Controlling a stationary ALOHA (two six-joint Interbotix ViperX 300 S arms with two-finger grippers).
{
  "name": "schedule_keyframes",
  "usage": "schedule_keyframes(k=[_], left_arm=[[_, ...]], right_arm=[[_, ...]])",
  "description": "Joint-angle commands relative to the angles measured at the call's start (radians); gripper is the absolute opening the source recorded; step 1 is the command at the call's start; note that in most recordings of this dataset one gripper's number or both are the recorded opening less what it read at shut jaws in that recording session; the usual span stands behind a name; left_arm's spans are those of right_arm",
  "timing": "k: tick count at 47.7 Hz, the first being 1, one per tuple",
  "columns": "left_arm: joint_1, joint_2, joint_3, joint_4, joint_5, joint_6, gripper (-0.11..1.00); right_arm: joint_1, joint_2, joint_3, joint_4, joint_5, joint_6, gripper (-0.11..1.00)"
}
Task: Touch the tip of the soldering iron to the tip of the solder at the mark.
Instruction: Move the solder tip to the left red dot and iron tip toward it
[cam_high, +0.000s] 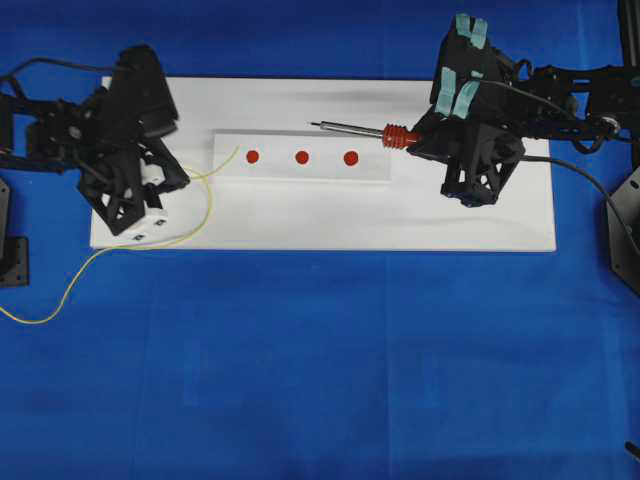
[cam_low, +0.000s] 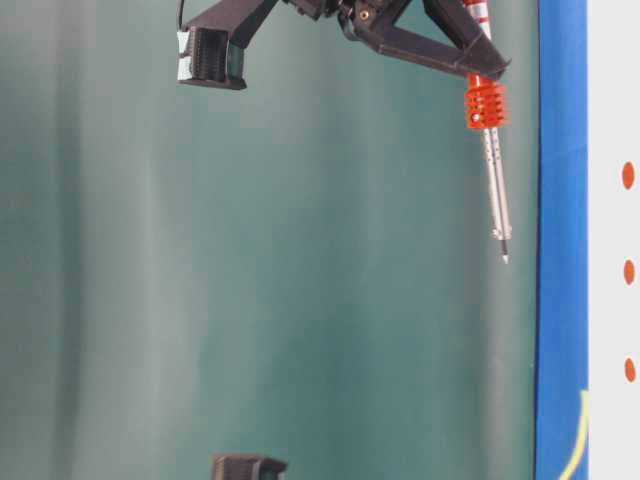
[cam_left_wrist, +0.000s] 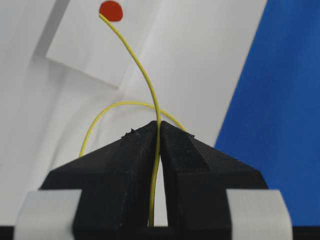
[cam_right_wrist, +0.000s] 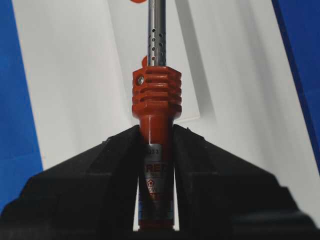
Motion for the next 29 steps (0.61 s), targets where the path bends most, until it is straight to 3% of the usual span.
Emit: schedule_keyframes(k=[1, 29], left_arm=[[-0.002, 0.028, -0.029, 0.002, -0.025, 0.0, 0.01], [-0.002, 0.1, -0.028, 0.002, -0.08, -0.002, 0.01]], right_arm=[[-0.002, -0.006, -0.028, -0.003, -0.005, -0.002, 0.06], [-0.002, -0.005, -0.028, -0.003, -0.003, -0.003, 0.06]])
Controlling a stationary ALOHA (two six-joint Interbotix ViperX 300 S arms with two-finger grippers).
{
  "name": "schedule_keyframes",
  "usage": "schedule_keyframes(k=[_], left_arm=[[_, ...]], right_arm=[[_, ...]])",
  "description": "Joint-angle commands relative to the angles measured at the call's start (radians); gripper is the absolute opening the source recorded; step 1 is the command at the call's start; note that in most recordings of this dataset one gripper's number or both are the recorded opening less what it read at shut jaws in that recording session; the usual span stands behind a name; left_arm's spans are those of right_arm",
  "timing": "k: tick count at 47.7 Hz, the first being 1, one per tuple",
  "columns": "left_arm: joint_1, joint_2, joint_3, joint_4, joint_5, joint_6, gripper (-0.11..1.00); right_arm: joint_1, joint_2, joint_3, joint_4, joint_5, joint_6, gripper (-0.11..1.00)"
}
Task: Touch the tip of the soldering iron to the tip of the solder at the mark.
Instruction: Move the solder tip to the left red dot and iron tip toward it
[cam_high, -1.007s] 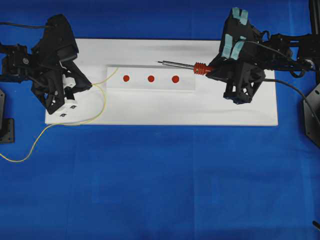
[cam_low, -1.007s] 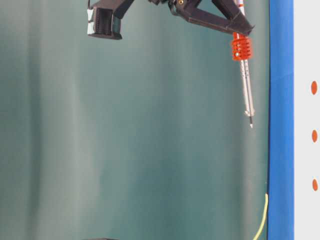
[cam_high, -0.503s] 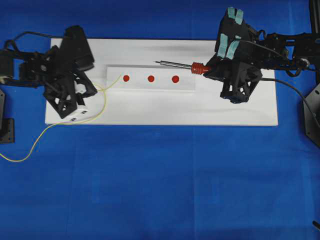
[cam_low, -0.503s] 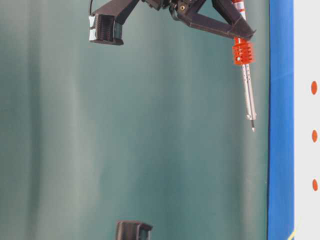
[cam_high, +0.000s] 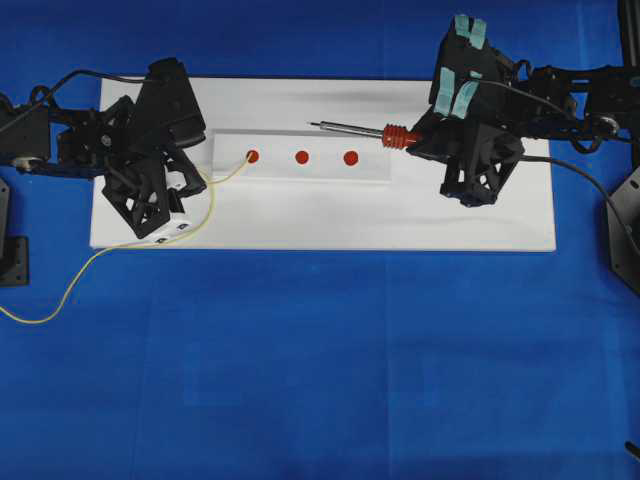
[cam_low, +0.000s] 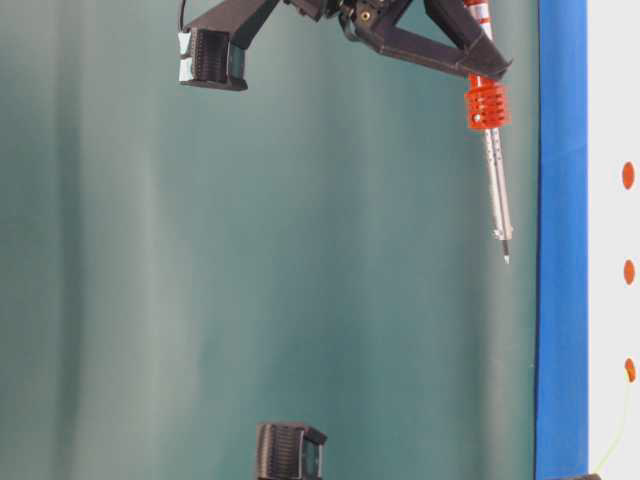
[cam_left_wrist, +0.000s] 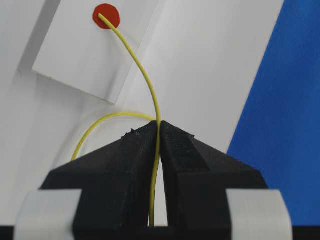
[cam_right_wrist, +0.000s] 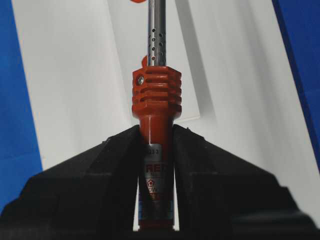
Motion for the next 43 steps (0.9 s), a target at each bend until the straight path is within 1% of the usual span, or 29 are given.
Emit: schedule_keyframes(k=[1, 11, 18, 28, 43], left_arm=[[-0.002, 0.0, -0.014, 0.002, -0.009, -0.002, 0.01], [-0.002, 0.005, -0.012, 0.002, -0.009, -0.002, 0.01], [-0.008, 0.005, -0.012, 0.002, -0.009, -0.002, 0.01], [-0.018, 0.005, -0.012, 0.002, -0.009, -0.002, 0.01], [-0.018, 0.005, -0.011, 0.002, -0.009, 0.0, 0.01]], right_arm=[[-0.003, -0.008, -0.026, -0.003, -0.005, -0.003, 0.06], [-0.003, -0.006, -0.026, -0.002, -0.005, -0.003, 0.06], [0.003, 0.017, -0.044, -0.002, -0.005, -0.003, 0.06], [0.02, 0.104, -0.115, -0.003, -0.002, -0.008, 0.06], [0.037, 0.256, -0.227, -0.023, 0.034, -0.006, 0.06]])
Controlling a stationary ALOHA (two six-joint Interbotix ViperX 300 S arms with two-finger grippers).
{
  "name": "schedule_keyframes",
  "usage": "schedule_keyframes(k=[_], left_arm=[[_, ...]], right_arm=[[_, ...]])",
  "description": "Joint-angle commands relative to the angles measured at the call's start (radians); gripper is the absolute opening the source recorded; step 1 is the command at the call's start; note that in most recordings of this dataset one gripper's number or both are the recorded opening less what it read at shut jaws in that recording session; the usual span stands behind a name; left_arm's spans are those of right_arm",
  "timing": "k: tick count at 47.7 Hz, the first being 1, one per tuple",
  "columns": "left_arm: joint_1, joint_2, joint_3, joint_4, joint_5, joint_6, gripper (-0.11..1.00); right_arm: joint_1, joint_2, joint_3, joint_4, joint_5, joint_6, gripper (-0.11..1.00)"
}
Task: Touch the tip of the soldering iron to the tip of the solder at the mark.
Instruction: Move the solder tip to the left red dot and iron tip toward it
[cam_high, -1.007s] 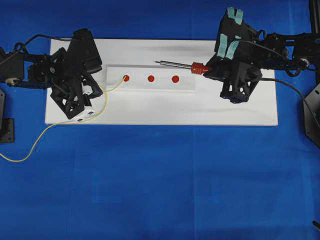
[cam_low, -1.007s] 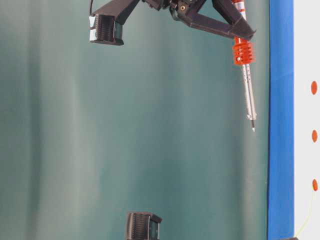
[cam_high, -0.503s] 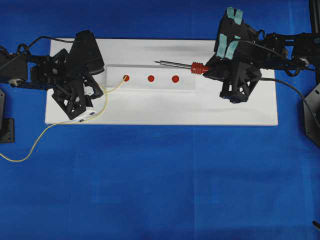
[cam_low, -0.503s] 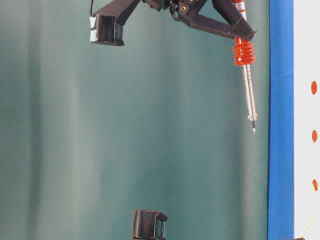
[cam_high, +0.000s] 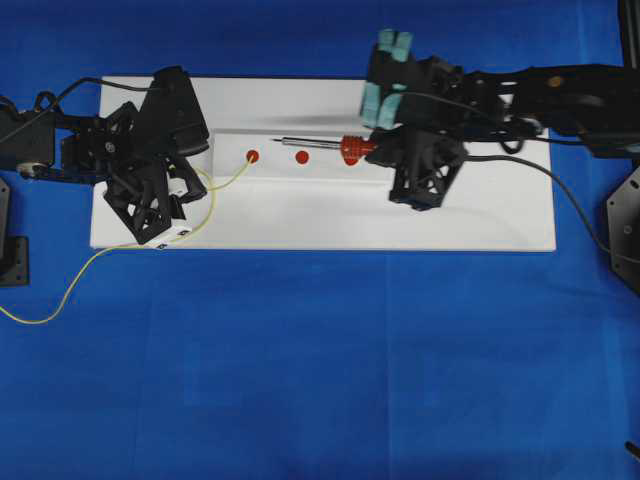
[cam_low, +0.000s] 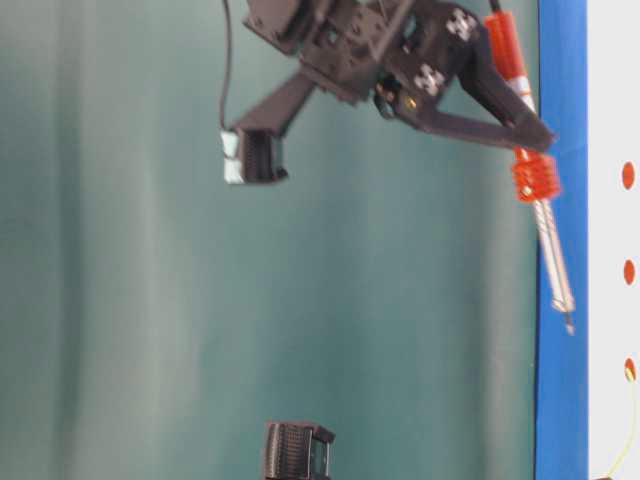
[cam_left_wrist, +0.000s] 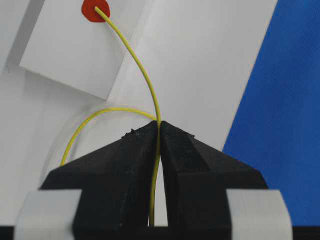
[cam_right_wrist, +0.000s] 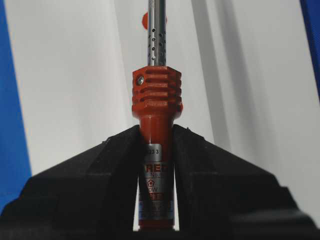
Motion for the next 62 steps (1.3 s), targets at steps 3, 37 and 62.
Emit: schedule_keyframes(k=[3, 37, 62], left_arm=[[-0.002, -0.008, -0.012, 0.003, -0.005, 0.002, 0.01], [-0.002, -0.015, -0.003, 0.003, -0.002, 0.003, 0.01], [-0.002, -0.015, -0.003, 0.003, -0.003, 0.003, 0.01]], right_arm=[[0.011, 0.035, -0.061, -0.015, -0.002, -0.002, 0.06], [0.021, 0.107, -0.089, -0.032, 0.0, 0.0, 0.06], [0.023, 0.107, -0.092, -0.032, 0.003, -0.002, 0.06]])
